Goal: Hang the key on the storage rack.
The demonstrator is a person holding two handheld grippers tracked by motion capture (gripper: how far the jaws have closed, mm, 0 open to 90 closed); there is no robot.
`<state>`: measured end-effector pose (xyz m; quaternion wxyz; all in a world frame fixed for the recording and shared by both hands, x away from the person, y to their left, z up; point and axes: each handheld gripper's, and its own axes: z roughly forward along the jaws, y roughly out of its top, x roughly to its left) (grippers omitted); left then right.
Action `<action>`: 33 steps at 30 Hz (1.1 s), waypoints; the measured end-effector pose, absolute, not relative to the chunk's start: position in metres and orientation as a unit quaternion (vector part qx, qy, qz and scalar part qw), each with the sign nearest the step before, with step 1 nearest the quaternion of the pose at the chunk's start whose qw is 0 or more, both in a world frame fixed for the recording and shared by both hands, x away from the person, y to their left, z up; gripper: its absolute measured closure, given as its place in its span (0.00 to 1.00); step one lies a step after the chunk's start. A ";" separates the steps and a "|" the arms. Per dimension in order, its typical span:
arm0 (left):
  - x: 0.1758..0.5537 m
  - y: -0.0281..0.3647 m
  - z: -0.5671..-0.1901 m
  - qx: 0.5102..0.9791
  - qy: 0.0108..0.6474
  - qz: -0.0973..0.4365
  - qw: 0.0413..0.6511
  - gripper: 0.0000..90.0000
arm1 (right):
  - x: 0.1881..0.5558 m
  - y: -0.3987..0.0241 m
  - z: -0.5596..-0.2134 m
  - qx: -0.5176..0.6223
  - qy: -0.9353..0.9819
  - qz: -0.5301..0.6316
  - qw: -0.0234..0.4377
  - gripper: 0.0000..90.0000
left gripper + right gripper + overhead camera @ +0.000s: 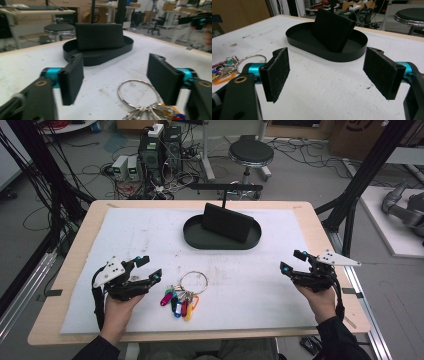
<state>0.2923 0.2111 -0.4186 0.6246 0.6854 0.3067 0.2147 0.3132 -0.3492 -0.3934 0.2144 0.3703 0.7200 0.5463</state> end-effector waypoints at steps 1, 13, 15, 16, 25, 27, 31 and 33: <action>0.293 0.212 -0.418 0.685 0.311 0.206 0.626 0.36 | 0.314 -0.348 -0.393 0.369 0.721 0.545 0.216 0.24; 0.306 0.204 -0.416 0.712 0.346 0.184 0.584 0.28 | 0.320 -0.344 -0.396 0.364 0.727 0.538 0.222 0.24; 0.310 0.202 -0.417 0.710 0.357 0.173 0.582 0.28 | 0.320 -0.344 -0.396 0.365 0.727 0.537 0.223 0.24; 0.312 0.200 -0.418 0.709 0.364 0.167 0.581 0.28 | 0.320 -0.344 -0.396 0.365 0.727 0.537 0.223 0.24; 0.328 0.173 -0.424 0.749 0.351 0.141 0.544 0.38 | 0.317 -0.347 -0.397 0.361 0.732 0.531 0.227 0.24; 0.332 0.167 -0.426 0.754 0.351 0.140 0.537 0.43 | 0.315 -0.350 -0.396 0.364 0.730 0.532 0.228 0.24; 0.338 0.157 -0.429 0.762 0.350 0.140 0.526 0.53 | 0.314 -0.353 -0.396 0.367 0.727 0.532 0.231 0.27; 0.341 0.152 -0.430 0.767 0.354 0.135 0.518 0.58 | 0.314 -0.354 -0.396 0.367 0.727 0.530 0.235 0.27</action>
